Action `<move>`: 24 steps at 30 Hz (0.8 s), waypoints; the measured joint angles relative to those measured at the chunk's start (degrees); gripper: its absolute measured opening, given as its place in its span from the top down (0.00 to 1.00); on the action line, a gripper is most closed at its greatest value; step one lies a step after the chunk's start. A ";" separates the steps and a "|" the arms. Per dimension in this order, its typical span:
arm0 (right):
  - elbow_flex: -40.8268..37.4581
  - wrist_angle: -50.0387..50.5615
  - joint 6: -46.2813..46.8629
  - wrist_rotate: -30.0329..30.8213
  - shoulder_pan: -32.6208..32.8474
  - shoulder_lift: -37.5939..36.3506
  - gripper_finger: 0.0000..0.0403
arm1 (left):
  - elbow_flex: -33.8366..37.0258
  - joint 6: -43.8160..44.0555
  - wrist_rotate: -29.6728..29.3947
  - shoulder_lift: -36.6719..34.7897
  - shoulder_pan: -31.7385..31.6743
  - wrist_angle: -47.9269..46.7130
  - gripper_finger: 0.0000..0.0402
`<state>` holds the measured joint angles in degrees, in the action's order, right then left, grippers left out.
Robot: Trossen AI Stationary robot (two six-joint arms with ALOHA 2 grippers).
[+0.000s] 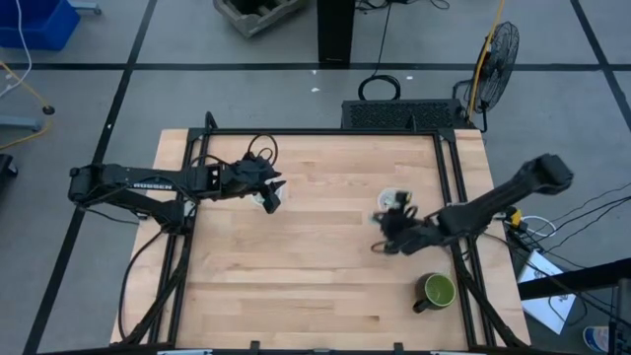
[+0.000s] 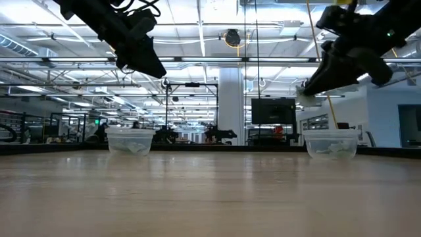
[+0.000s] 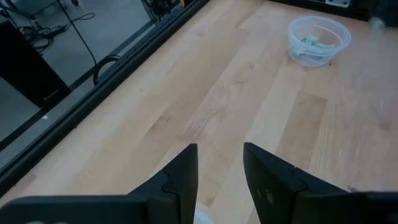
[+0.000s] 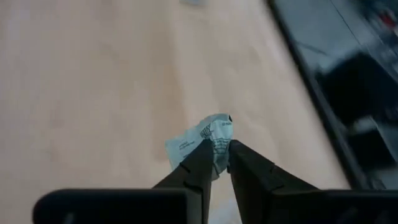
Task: Pick and place Stevia / Truvia into bins
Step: Put the stevia packet into the right transparent container, then return to Home Position
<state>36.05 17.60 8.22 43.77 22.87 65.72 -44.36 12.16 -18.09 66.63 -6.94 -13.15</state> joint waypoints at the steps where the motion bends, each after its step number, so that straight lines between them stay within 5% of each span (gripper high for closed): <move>1: -0.02 3.07 1.65 0.46 -0.96 -2.40 0.87 | 0.00 0.00 0.00 0.00 0.00 0.00 0.67; 11: -0.02 23.17 18.08 -0.69 -8.83 -11.24 0.81 | 0.00 0.00 0.00 0.00 0.00 0.01 0.67; 17: -0.02 22.14 17.48 -6.46 -10.71 -8.41 0.70 | 0.00 0.02 0.00 0.00 0.00 0.13 0.67; 24: -0.02 20.92 15.92 -6.51 -10.86 -6.65 0.58 | 0.00 0.41 0.00 0.00 0.00 0.13 0.67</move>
<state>36.03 38.52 24.14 37.26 12.01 59.07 -44.36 12.58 -18.09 66.63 -6.94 -13.02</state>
